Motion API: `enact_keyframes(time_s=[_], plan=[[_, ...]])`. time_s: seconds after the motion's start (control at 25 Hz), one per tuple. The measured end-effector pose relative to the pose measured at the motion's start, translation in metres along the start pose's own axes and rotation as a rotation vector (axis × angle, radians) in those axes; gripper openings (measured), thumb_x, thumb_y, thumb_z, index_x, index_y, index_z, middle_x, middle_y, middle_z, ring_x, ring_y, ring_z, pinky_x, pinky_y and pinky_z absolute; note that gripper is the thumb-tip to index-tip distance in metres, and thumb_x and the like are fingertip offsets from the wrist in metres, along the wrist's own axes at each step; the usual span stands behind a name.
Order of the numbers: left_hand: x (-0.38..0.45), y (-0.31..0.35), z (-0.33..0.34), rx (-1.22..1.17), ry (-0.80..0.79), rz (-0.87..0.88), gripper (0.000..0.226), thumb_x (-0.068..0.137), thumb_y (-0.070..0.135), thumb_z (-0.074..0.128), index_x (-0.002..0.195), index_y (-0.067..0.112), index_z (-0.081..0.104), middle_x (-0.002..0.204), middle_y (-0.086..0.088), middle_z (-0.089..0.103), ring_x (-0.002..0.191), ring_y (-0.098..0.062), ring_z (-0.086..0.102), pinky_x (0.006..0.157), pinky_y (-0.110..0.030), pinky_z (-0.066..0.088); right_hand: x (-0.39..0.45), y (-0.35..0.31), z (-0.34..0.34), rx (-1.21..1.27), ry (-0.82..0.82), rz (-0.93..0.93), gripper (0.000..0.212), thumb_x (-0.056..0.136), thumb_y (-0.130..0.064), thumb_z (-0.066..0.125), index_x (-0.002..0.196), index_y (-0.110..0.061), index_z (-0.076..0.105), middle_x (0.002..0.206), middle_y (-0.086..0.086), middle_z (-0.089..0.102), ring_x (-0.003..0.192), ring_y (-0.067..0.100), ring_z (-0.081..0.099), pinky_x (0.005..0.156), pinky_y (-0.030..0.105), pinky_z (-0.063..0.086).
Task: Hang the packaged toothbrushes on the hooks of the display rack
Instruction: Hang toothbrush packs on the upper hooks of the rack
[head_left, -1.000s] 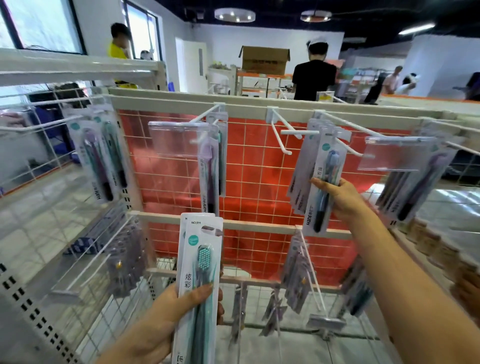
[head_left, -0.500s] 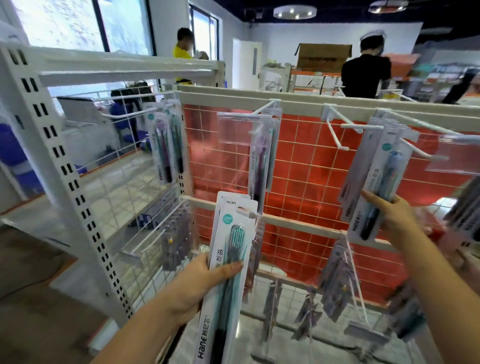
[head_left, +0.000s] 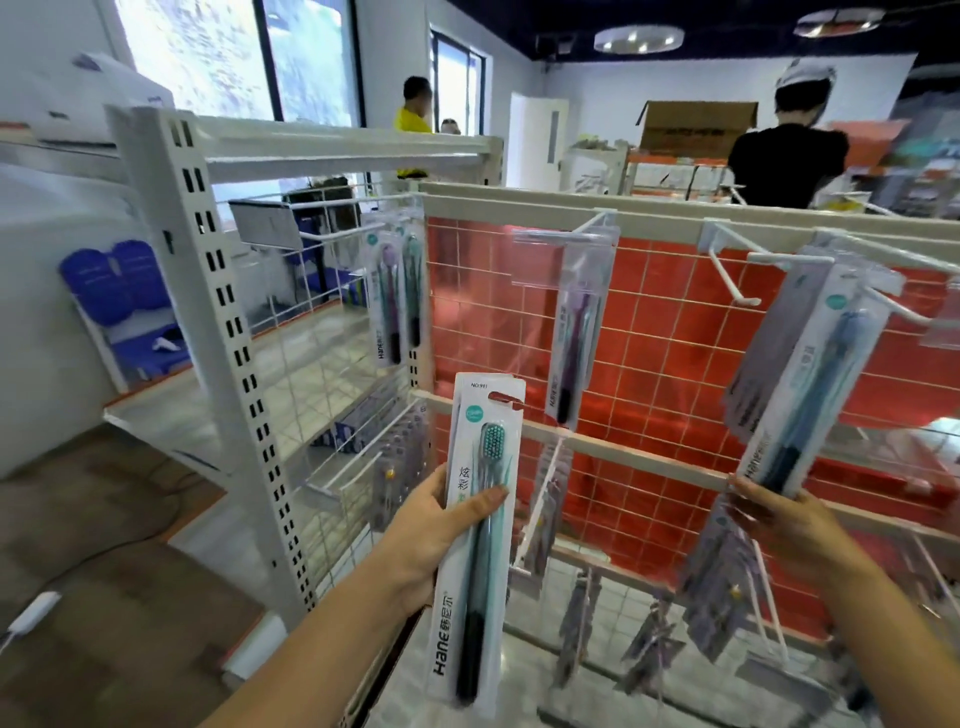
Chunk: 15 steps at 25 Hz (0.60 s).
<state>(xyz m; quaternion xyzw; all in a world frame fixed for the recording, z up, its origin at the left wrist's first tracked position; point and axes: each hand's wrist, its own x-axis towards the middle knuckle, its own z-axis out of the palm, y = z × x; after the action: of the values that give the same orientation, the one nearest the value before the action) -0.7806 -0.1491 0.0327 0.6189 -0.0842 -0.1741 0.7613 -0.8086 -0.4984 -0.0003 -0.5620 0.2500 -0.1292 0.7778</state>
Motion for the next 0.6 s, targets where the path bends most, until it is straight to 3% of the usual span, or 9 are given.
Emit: enact_keyframes(time_s=[0.08, 0.16, 0.36, 0.52, 0.6], plan=[[-0.001, 0.002, -0.004, 0.014, 0.025, 0.025, 0.048, 0.061, 0.022, 0.073, 0.107, 0.018, 0.060, 0.084, 0.001, 0.075, 0.079, -0.014, 0.071, 0.080, -0.031, 0.057, 0.002, 0.010, 0.008, 0.060, -0.026, 0.059, 0.029, 0.078, 0.002, 0.060, 0.106, -0.003, 0.053, 0.064, 0.003, 0.071, 0.060, 0.012, 0.070, 0.048, 0.017, 0.054], [-0.001, 0.005, -0.006, 0.012, 0.040, 0.048, 0.042, 0.065, 0.018, 0.072, 0.105, 0.020, 0.059, 0.088, 0.000, 0.074, 0.081, -0.014, 0.071, 0.074, -0.026, 0.057, 0.003, 0.022, 0.017, 0.109, -0.052, 0.115, 0.029, 0.069, 0.003, 0.066, 0.095, -0.008, 0.056, 0.060, 0.000, 0.070, 0.056, 0.009, 0.069, 0.048, 0.017, 0.054], [0.010, 0.011, -0.008, 0.086, 0.083, 0.078, 0.049, 0.057, 0.025, 0.076, 0.103, 0.019, 0.060, 0.091, 0.000, 0.073, 0.086, -0.019, 0.068, 0.093, -0.044, 0.051, -0.002, 0.042, 0.039, 0.064, -0.088, 0.234, 0.015, 0.087, 0.004, 0.054, 0.096, -0.006, 0.060, 0.076, 0.009, 0.069, 0.077, 0.022, 0.064, 0.053, 0.024, 0.058], [0.024, 0.019, 0.000, 0.118, 0.056, 0.101, 0.045, 0.059, 0.027, 0.075, 0.102, 0.022, 0.059, 0.098, -0.003, 0.071, 0.091, -0.020, 0.068, 0.090, -0.039, 0.053, -0.010, 0.039, 0.061, -0.102, -0.158, 0.191, 0.016, 0.087, -0.001, 0.058, 0.102, -0.007, 0.062, 0.072, 0.005, 0.070, 0.073, 0.019, 0.064, 0.059, 0.028, 0.052], [0.032, 0.023, 0.006, 0.104, 0.050, 0.107, 0.041, 0.062, 0.024, 0.074, 0.101, 0.020, 0.061, 0.097, -0.004, 0.073, 0.090, -0.021, 0.069, 0.087, -0.038, 0.054, -0.011, 0.032, 0.073, -0.180, -0.181, 0.129, 0.016, 0.087, -0.005, 0.060, 0.103, -0.007, 0.062, 0.082, 0.007, 0.070, 0.071, 0.017, 0.067, 0.059, 0.027, 0.051]])
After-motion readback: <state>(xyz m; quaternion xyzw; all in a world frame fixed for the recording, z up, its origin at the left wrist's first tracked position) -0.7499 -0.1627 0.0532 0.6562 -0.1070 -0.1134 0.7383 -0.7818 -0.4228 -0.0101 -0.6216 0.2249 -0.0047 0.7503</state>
